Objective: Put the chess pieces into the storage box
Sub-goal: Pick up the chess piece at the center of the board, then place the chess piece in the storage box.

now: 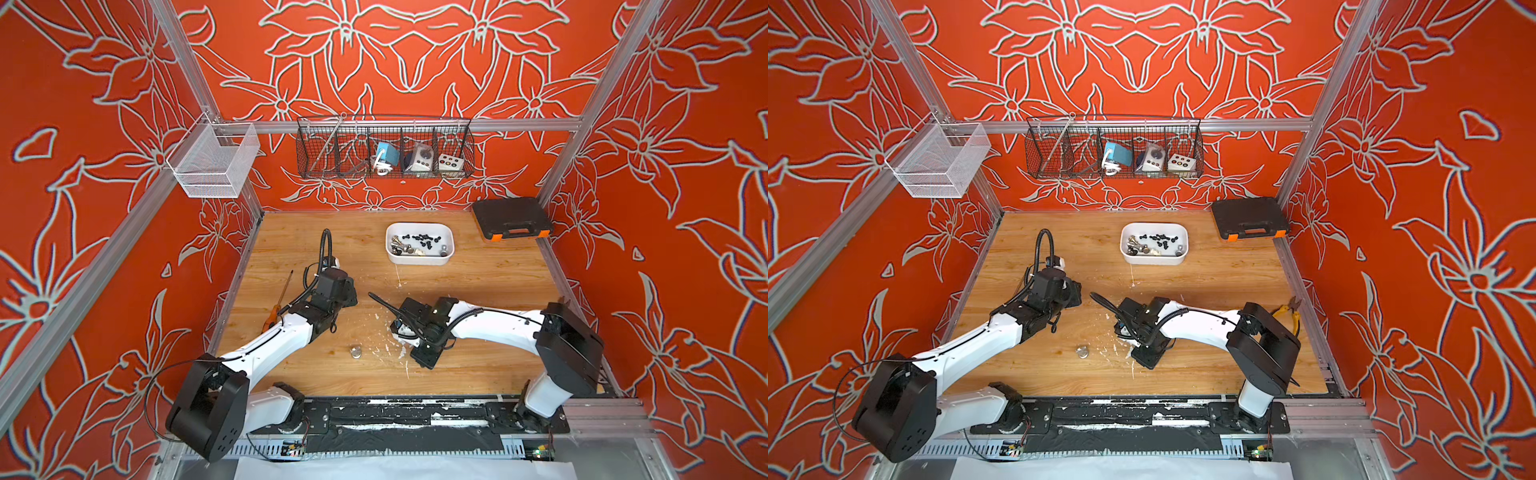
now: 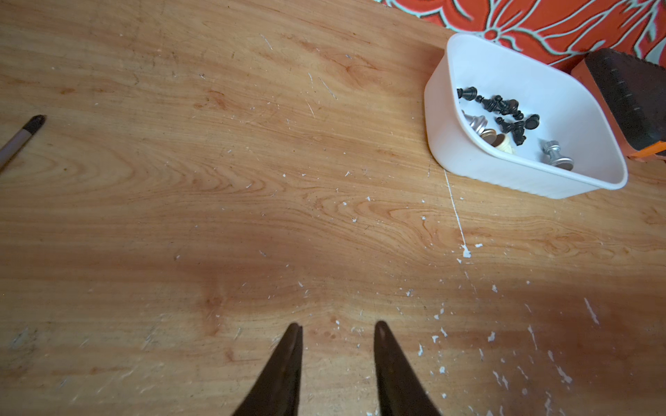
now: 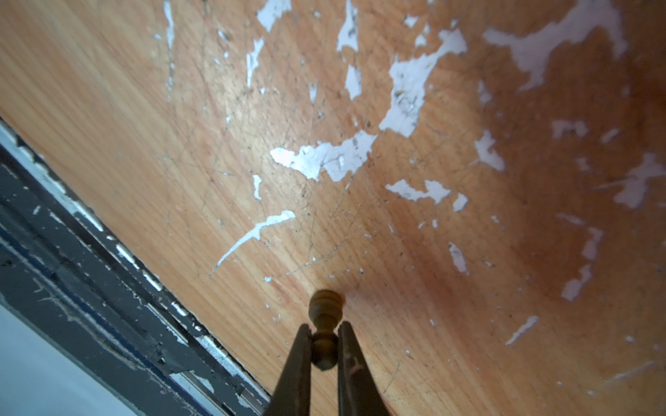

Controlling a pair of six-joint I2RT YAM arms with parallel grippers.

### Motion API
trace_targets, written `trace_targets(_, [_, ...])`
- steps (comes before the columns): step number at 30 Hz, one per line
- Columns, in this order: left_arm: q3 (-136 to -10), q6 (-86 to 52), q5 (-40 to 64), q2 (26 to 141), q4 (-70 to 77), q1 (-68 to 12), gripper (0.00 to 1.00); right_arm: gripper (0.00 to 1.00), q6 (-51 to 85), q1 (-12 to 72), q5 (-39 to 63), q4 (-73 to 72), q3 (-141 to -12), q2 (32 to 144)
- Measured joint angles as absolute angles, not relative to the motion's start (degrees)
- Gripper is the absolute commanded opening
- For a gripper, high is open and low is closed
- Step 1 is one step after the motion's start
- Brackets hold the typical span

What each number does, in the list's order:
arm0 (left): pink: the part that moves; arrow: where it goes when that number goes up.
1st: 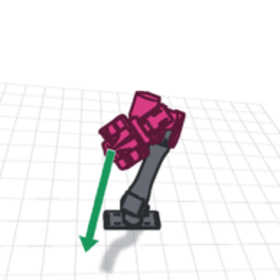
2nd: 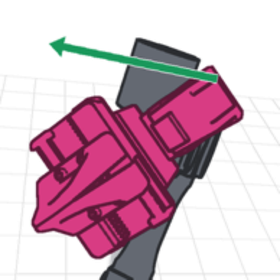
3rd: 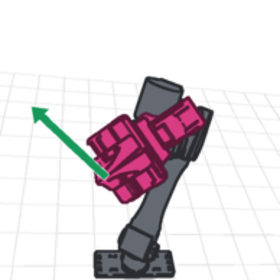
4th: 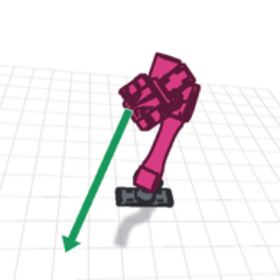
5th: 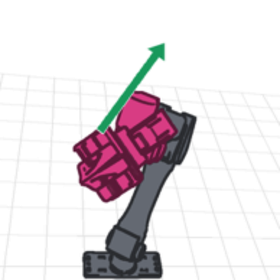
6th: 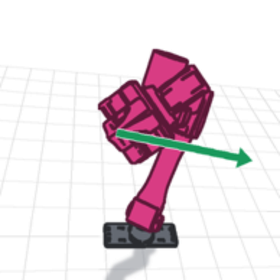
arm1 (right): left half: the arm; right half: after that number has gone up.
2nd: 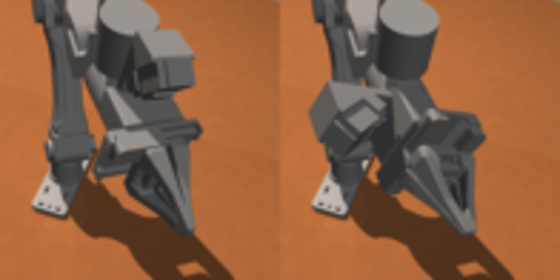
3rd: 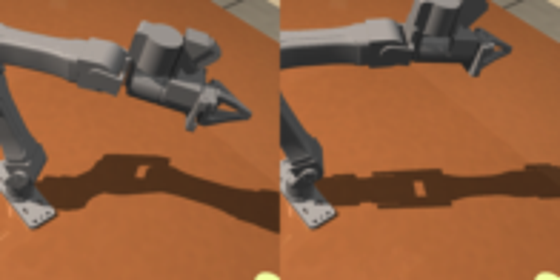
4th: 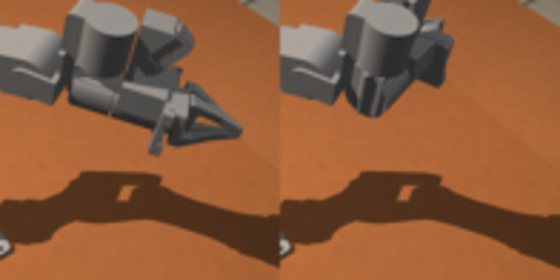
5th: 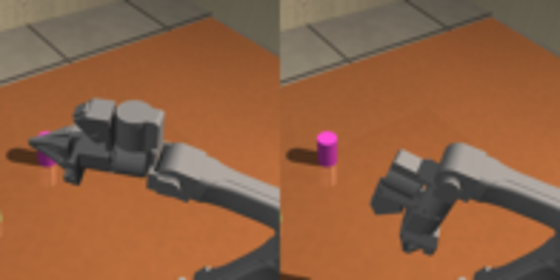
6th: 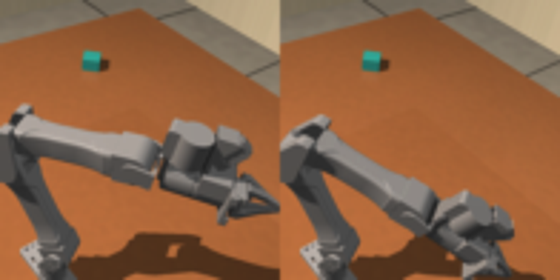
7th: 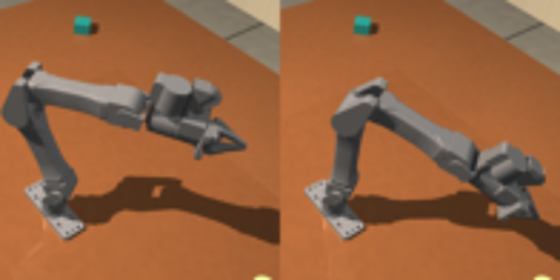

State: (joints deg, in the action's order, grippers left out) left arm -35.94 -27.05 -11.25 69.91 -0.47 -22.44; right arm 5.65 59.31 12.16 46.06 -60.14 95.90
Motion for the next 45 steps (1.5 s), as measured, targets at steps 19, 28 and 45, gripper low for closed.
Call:
trace_targets(19, [-36.5, -26.3, -10.8, 69.9, -0.6, -22.4, 0.34, 0.06, 5.1, 55.1, 12.8, 45.8, -63.7, 91.9])
trace_targets(28, [-39.6, -25.2, -9.8, 69.9, -0.8, -22.4, 0.34, 0.05, 2.8, 39.3, 15.2, 41.2, -74.1, 90.7])
trace_targets(45, [-40.8, -25.1, -6.4, 70.8, -0.8, -22.4, 0.34, 0.05, 7.2, 20.7, 12.3, 29.0, -94.5, 114.0])
